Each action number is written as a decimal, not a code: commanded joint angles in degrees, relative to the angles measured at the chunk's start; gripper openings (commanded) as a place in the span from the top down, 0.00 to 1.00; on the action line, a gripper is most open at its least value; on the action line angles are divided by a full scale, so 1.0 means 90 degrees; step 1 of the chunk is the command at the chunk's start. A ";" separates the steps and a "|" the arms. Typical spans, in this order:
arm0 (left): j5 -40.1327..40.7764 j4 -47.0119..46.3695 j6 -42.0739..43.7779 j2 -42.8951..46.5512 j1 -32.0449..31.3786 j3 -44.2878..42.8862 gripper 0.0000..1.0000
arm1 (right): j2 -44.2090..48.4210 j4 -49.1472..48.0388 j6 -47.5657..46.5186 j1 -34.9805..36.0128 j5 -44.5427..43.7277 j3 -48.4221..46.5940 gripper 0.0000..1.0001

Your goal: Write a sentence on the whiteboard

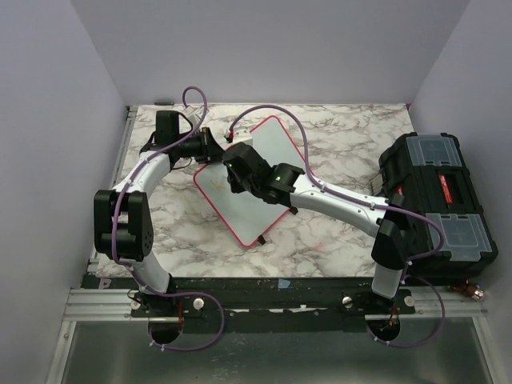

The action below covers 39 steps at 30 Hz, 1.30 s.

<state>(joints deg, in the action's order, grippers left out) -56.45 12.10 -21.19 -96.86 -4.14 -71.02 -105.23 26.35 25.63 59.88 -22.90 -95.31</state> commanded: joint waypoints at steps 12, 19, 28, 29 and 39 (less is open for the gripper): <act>0.0202 -0.0083 0.0284 0.0018 -0.0057 -0.0136 1.00 | 0.0016 -0.0125 0.0130 -0.0037 0.0193 0.0437 0.99; 0.0213 -0.0070 0.0289 0.0010 -0.0057 -0.0143 1.00 | 0.0241 -0.0144 0.0210 -0.0041 0.0289 0.0864 0.99; 0.0234 -0.0053 0.0294 -0.0016 -0.0057 -0.0150 1.00 | 0.0393 0.0015 0.0167 -0.0041 0.0237 0.0824 0.99; 0.0233 -0.0048 0.0293 -0.0020 -0.0058 -0.0154 1.00 | 0.0417 0.0047 0.0158 -0.0034 0.0242 0.0786 0.99; 0.0227 -0.0033 0.0304 -0.0046 -0.0067 -0.0183 1.00 | 0.0520 0.0168 -0.0004 -0.0034 0.0107 0.0264 0.99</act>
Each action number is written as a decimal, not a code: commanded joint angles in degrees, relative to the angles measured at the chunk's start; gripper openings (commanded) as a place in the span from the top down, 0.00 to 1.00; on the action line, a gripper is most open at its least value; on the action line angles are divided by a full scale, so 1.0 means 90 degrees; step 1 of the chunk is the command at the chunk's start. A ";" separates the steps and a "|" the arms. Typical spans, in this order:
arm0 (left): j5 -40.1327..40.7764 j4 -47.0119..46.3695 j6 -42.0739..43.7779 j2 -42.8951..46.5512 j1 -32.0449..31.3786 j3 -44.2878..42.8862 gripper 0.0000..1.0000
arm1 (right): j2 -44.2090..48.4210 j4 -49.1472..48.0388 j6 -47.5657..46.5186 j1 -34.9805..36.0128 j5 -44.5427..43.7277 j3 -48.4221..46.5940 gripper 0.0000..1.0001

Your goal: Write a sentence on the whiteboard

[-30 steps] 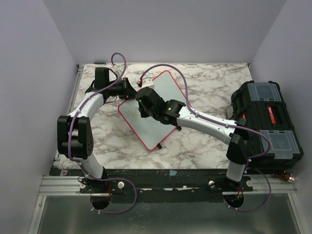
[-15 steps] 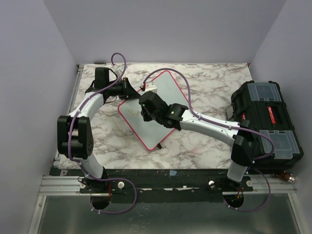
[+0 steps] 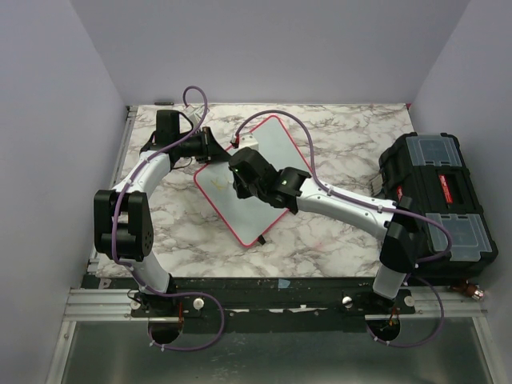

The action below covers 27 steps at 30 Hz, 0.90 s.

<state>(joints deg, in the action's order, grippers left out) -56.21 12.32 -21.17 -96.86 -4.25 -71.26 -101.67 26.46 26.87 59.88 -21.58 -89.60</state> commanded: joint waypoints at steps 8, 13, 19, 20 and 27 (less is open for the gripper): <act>0.0262 0.0002 0.0340 -0.0067 -0.0070 -0.0180 1.00 | -0.0261 0.0107 -0.0233 -0.0033 -0.0148 -0.0793 0.99; 0.0251 0.0005 0.0360 -0.0077 -0.0075 -0.0182 1.00 | -0.0481 0.0058 -0.0275 -0.0033 -0.0219 -0.1068 0.99; 0.0249 0.0027 0.0379 -0.0056 -0.0075 -0.0184 1.00 | -0.0857 0.0106 -0.0291 -0.0035 -0.0291 -0.1372 0.99; 0.0254 0.0028 0.0379 -0.0055 -0.0075 -0.0185 1.00 | -0.0901 0.0129 -0.0281 -0.0033 -0.0320 -0.1381 0.99; 0.0235 0.0028 0.0389 -0.0037 -0.0075 -0.0182 1.00 | -0.0848 0.0156 -0.0220 -0.0039 -0.0467 -0.1035 0.99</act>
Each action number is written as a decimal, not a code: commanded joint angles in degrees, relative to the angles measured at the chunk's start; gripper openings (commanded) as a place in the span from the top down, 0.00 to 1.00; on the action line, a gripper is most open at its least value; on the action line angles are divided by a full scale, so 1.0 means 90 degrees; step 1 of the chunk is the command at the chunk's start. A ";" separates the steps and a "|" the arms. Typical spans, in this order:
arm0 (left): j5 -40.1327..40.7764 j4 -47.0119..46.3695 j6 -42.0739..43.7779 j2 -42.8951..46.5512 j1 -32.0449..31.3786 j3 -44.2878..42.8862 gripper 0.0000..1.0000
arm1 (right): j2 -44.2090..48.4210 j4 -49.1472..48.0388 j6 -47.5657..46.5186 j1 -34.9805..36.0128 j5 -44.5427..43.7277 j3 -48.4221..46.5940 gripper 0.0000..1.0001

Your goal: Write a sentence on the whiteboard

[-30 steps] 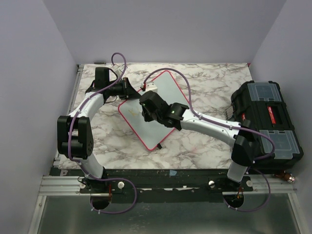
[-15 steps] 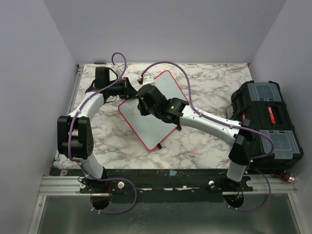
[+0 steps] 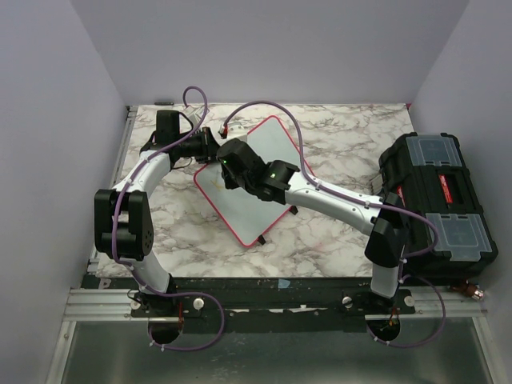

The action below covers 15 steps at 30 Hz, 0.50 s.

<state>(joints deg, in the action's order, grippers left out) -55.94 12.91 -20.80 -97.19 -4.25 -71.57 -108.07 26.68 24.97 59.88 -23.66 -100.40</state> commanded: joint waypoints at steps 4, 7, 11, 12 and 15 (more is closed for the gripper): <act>0.0201 -0.0035 0.0348 0.0005 -0.0075 -0.0151 1.00 | -0.0035 0.0125 0.0021 -0.0039 -0.0266 0.0354 0.99; 0.0205 -0.0037 0.0348 0.0010 -0.0075 -0.0143 1.00 | 0.0029 0.0122 0.0044 -0.0049 -0.0309 0.0470 0.99; 0.0217 -0.0037 0.0348 0.0016 -0.0077 -0.0145 1.00 | 0.0139 0.0122 0.0053 -0.0042 -0.0345 0.0533 0.99; 0.0223 -0.0035 0.0348 0.0009 -0.0075 -0.0136 1.00 | 0.0163 0.0122 0.0052 -0.0045 -0.0357 0.0531 0.99; 0.0222 -0.0035 0.0348 0.0010 -0.0075 -0.0142 1.00 | 0.0280 0.0127 0.0051 -0.0048 -0.0413 0.0501 0.99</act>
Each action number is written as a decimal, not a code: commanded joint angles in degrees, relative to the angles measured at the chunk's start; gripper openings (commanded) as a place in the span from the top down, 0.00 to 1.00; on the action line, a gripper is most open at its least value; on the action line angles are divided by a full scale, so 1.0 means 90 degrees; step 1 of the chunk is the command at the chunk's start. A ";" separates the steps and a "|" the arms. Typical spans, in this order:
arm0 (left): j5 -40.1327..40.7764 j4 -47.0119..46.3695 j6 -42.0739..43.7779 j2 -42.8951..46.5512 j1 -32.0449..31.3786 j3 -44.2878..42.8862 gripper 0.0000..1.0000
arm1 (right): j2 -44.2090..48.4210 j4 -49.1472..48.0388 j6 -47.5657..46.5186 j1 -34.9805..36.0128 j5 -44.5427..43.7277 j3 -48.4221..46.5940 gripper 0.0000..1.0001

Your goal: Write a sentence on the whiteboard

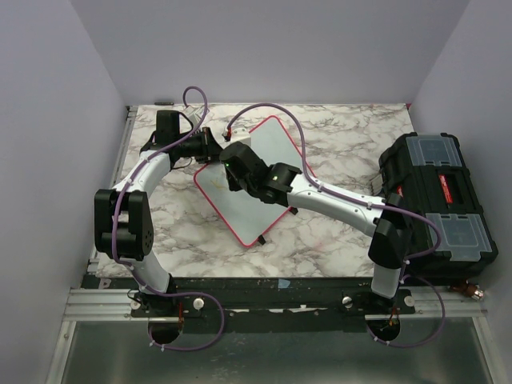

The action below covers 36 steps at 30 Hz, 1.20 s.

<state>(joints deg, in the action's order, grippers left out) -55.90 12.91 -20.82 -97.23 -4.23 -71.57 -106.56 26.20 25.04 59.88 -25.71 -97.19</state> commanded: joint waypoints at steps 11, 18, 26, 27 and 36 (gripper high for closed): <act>0.0161 0.0097 0.0432 -0.0055 -0.0145 -0.0229 1.00 | 0.0866 -0.0102 0.0038 -0.0148 -0.0183 0.0594 0.99; 0.0089 0.0460 0.0664 -0.0257 -0.0334 -0.0461 1.00 | 0.1429 -0.0225 0.0162 -0.0394 -0.0033 0.1323 0.99; -0.0013 0.0730 0.0900 -0.0407 -0.0582 -0.0644 1.00 | 0.2142 -0.0692 -0.0087 -0.0452 0.0282 0.2132 0.99; -0.0018 0.0759 0.0923 -0.0447 -0.0601 -0.0671 1.00 | 0.2188 -0.0754 -0.0140 -0.0451 0.0338 0.2205 0.99; 0.0000 0.0989 0.1083 -0.0553 -0.0731 -0.0823 1.00 | 0.1958 -0.0855 -0.0247 -0.0463 0.0535 0.1962 0.99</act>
<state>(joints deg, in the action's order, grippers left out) -56.14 18.28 -16.40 -101.21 -9.30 -78.85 -87.72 20.60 23.90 55.75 -23.05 -77.82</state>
